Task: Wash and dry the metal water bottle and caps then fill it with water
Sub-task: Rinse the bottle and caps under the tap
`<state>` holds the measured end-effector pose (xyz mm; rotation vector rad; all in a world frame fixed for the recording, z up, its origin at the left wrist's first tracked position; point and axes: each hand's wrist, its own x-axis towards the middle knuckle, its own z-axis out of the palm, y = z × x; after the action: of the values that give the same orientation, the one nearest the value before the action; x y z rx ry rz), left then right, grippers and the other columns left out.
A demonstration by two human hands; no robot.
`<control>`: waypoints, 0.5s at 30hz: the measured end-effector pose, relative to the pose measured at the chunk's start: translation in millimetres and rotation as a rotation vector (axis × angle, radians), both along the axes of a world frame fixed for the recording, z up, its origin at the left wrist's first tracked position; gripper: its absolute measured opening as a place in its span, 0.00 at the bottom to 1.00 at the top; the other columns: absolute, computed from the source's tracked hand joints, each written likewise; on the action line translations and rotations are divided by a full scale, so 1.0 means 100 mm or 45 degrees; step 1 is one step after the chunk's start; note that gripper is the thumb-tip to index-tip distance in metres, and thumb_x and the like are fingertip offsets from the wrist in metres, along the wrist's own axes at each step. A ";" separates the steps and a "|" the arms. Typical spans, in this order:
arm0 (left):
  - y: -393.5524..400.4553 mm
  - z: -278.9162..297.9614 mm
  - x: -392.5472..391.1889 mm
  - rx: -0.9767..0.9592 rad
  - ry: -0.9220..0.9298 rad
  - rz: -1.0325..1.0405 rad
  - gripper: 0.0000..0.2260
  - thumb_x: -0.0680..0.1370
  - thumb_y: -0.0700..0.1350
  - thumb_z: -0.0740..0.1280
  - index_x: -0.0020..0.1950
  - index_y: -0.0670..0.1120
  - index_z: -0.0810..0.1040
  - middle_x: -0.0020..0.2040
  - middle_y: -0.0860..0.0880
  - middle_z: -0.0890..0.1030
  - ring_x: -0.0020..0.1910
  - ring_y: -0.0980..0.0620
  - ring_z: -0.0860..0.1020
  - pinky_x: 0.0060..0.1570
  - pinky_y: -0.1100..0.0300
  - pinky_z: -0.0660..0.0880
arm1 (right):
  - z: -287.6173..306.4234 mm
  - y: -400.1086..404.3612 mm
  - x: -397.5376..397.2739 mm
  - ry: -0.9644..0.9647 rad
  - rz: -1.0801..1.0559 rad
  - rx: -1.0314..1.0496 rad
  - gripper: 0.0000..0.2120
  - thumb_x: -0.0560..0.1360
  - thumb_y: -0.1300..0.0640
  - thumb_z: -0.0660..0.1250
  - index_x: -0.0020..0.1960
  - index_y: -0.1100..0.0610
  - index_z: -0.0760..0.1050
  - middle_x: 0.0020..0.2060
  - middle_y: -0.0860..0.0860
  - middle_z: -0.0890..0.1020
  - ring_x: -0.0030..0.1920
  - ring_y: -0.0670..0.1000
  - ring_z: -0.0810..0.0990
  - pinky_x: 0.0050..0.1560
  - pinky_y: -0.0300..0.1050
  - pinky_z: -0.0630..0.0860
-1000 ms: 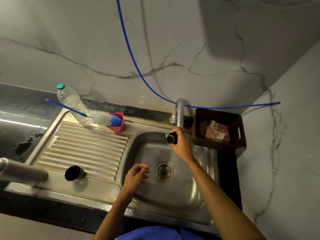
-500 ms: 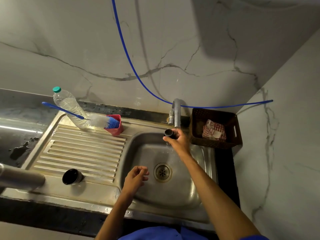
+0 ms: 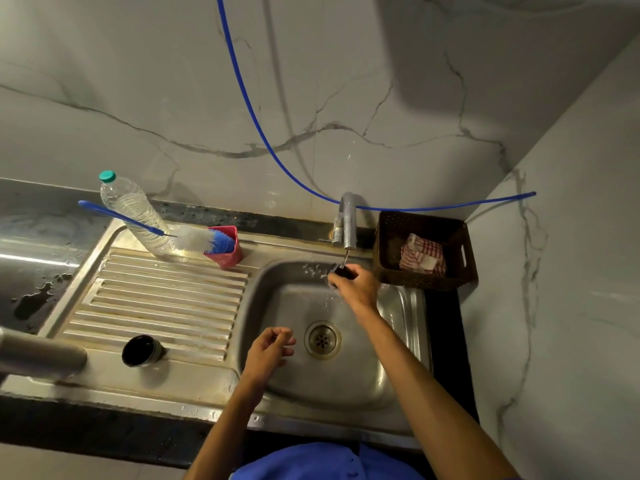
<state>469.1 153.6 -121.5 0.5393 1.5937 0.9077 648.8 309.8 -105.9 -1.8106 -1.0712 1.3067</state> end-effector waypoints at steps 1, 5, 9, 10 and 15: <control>-0.02 0.00 -0.01 0.003 -0.004 0.009 0.09 0.83 0.50 0.69 0.57 0.47 0.83 0.51 0.47 0.87 0.50 0.47 0.85 0.54 0.51 0.80 | 0.05 -0.01 -0.01 0.039 0.008 -0.042 0.19 0.71 0.52 0.78 0.59 0.57 0.81 0.46 0.52 0.86 0.43 0.49 0.87 0.43 0.45 0.85; -0.02 0.00 -0.05 0.017 -0.015 0.042 0.09 0.83 0.51 0.69 0.57 0.47 0.83 0.50 0.48 0.87 0.48 0.49 0.85 0.51 0.53 0.79 | 0.17 0.03 0.14 -0.174 0.238 -0.119 0.24 0.68 0.49 0.78 0.60 0.57 0.79 0.45 0.53 0.85 0.42 0.50 0.87 0.43 0.47 0.86; -0.10 -0.03 -0.25 0.026 -0.011 0.141 0.08 0.84 0.48 0.68 0.57 0.46 0.83 0.47 0.49 0.87 0.44 0.52 0.83 0.46 0.57 0.77 | 0.66 -0.06 0.31 -0.468 0.736 -0.132 0.17 0.69 0.49 0.78 0.54 0.54 0.79 0.45 0.53 0.84 0.45 0.50 0.85 0.41 0.42 0.84; -0.13 -0.07 -0.29 0.025 -0.011 0.159 0.07 0.84 0.47 0.68 0.57 0.45 0.83 0.46 0.49 0.87 0.42 0.53 0.83 0.44 0.58 0.77 | 0.82 -0.12 0.35 -0.470 0.759 -0.118 0.17 0.70 0.50 0.78 0.55 0.54 0.79 0.46 0.54 0.84 0.46 0.51 0.85 0.42 0.43 0.84; -0.29 -0.14 -0.45 0.053 -0.055 0.216 0.06 0.84 0.43 0.68 0.55 0.42 0.82 0.46 0.44 0.84 0.42 0.49 0.81 0.44 0.58 0.76 | 0.90 -0.44 0.62 -0.031 0.764 -0.436 0.17 0.72 0.58 0.77 0.60 0.59 0.79 0.51 0.60 0.84 0.44 0.53 0.84 0.42 0.45 0.82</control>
<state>424.3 125.0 -135.2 0.4146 1.6019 1.0744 710.9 265.4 -15.8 -1.8100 -1.5569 1.9178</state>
